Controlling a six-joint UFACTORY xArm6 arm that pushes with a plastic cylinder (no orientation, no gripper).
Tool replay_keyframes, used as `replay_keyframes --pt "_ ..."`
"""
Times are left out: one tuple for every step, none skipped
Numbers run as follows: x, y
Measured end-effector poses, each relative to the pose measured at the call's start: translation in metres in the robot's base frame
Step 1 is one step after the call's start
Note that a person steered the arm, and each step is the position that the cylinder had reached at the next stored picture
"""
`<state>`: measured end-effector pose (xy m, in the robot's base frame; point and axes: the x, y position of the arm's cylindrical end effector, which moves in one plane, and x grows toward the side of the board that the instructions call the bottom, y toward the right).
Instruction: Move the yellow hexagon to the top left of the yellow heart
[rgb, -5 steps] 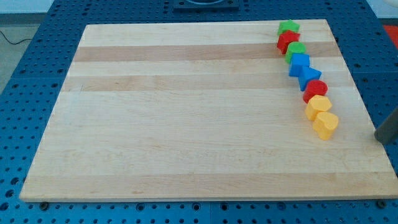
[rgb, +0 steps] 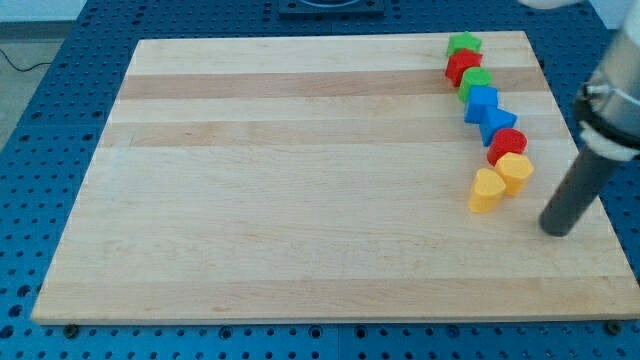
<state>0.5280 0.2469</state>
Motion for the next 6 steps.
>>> replay_keyframes --pt "-0.029 0.02" --pt "-0.06 0.015" --pt "-0.061 -0.048" --pt "-0.05 -0.122" --pt "-0.046 -0.17" --pt "-0.047 -0.154"
